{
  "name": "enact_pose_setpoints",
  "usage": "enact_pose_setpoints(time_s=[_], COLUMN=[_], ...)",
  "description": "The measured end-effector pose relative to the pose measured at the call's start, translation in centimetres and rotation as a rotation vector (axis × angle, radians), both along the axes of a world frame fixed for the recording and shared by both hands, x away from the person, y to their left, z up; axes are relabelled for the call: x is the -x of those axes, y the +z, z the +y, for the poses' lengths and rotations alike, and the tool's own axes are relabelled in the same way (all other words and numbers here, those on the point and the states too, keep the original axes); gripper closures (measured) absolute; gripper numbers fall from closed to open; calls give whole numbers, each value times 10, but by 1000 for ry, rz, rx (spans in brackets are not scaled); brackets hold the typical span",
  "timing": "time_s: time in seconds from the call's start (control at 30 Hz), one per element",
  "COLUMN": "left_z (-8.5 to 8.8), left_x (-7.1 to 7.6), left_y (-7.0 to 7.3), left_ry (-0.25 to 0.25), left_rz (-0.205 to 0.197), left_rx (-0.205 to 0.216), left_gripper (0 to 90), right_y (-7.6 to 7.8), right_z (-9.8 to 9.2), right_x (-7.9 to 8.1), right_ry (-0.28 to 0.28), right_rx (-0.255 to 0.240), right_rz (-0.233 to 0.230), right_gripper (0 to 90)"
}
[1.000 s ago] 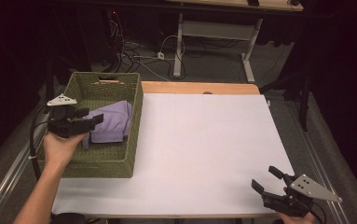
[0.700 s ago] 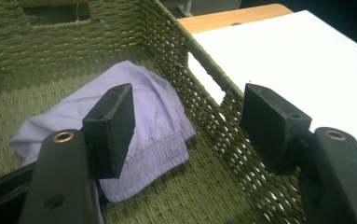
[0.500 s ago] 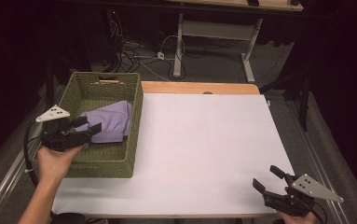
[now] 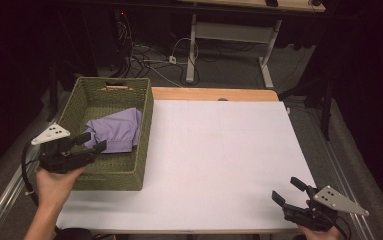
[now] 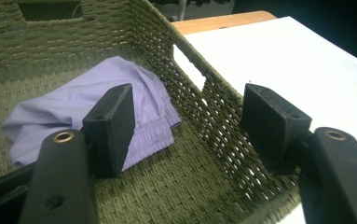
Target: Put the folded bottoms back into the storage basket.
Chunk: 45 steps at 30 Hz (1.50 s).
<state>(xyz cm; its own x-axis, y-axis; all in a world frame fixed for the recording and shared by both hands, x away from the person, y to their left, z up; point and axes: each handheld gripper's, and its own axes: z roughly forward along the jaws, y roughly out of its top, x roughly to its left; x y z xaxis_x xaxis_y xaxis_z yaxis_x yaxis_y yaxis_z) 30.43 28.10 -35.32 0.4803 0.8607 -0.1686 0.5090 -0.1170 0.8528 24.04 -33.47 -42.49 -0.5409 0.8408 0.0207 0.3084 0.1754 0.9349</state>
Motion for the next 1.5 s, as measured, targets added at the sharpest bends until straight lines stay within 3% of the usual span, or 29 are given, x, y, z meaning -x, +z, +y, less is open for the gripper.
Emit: enact_pose_setpoints(time_s=[0.43, 1.2, 1.5], left_z=[2, -6, -5], left_x=[23, 64, 74], left_y=[-12, -34, -43], left_ry=[6, -1, 13], left_rz=[-16, -41, -42], left_rx=[36, 34, 38], left_gripper=[341, 341, 341], right_y=[0, 0, 0], right_z=[0, 1, 1], right_x=[0, 0, 0], right_ry=[0, 1, 5], right_rx=[-1, 3, 4], right_rz=[3, 2, 1], right_gripper=[199, 199, 199])
